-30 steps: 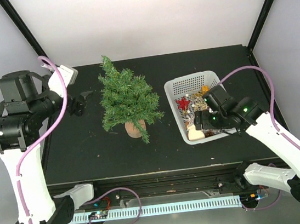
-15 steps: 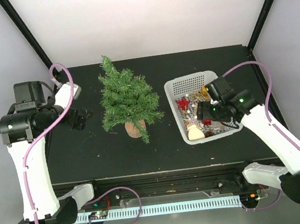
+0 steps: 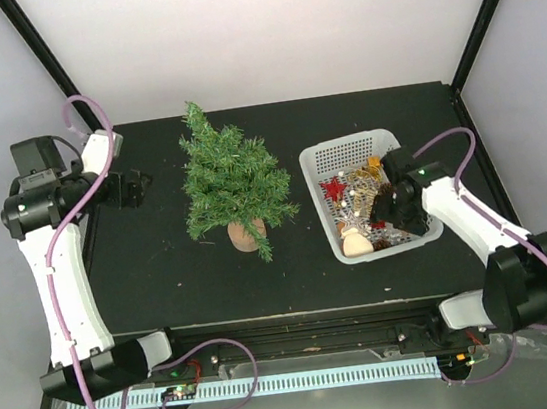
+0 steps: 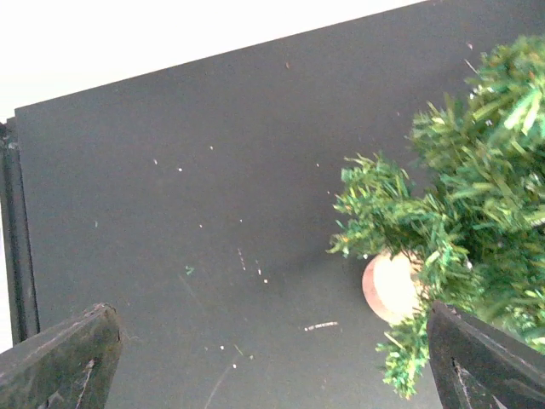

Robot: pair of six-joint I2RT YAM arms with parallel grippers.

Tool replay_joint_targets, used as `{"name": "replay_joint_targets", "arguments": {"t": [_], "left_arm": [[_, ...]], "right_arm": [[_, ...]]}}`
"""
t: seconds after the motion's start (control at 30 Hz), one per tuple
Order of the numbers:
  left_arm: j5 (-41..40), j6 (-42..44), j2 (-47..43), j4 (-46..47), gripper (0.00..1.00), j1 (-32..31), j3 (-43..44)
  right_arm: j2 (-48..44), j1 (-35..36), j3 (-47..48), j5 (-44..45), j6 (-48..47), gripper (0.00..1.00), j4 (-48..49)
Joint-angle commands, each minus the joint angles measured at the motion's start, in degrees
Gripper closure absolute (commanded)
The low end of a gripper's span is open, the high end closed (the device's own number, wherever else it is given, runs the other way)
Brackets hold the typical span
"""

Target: Decorate the small christmas tree

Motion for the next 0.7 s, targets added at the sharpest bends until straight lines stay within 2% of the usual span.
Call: {"name": "replay_joint_targets", "arguments": {"t": [0.0, 0.23, 0.4, 0.67], "left_arm": [[6.47, -1.15, 2.44, 5.55, 0.02, 3.44, 2.08], [10.33, -1.71, 5.44, 9.12, 0.02, 7.67, -0.73], [12.62, -1.90, 6.96, 9.40, 0.02, 10.47, -1.39], [13.73, -1.20, 6.18, 10.15, 0.02, 11.04, -3.05]], "right_arm": [[-6.07, -0.74, -5.30, 1.39, 3.26, 0.19, -0.64], [-17.31, -3.92, -8.52, 6.95, 7.57, 0.18, -11.80], [-25.09, -8.05, -10.06, 6.77, 9.98, 0.18, -17.08], [-15.35, -9.14, -9.48, 5.19, 6.53, 0.16, -10.51]]}}
